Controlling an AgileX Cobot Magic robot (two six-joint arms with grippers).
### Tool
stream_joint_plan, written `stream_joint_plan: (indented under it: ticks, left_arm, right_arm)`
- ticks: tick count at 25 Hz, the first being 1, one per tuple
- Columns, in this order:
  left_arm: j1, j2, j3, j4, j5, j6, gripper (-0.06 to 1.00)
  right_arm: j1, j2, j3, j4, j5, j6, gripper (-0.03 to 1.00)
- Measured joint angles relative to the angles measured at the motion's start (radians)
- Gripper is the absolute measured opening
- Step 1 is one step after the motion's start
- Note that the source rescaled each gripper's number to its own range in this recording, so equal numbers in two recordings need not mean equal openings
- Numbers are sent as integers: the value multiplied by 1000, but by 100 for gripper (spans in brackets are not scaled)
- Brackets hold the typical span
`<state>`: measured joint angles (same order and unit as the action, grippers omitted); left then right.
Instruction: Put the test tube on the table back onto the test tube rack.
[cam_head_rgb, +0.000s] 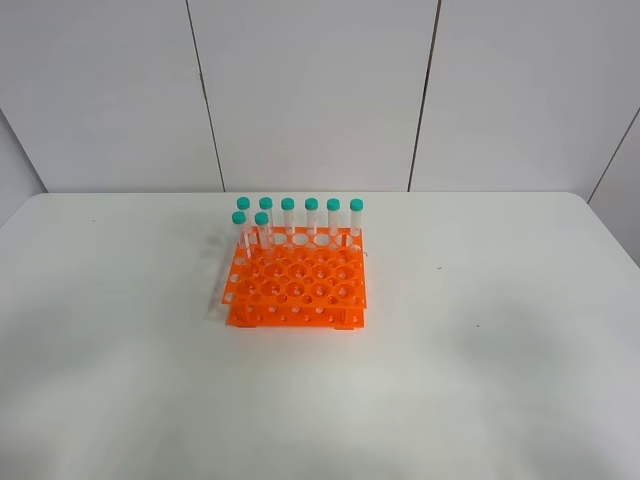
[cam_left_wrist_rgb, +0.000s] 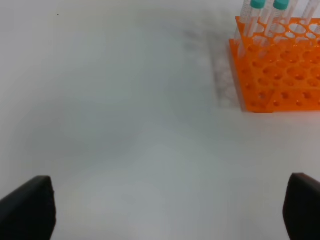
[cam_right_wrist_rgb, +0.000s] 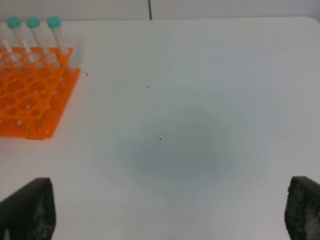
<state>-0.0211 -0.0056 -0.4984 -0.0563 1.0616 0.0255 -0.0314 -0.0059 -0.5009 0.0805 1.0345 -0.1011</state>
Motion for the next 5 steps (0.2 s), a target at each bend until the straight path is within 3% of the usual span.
stream_joint_plan:
  ticks: [5]
  left_arm:
    - [0,0,0,0,0,0,100]
  right_arm:
    - [0,0,0,0,0,0,100]
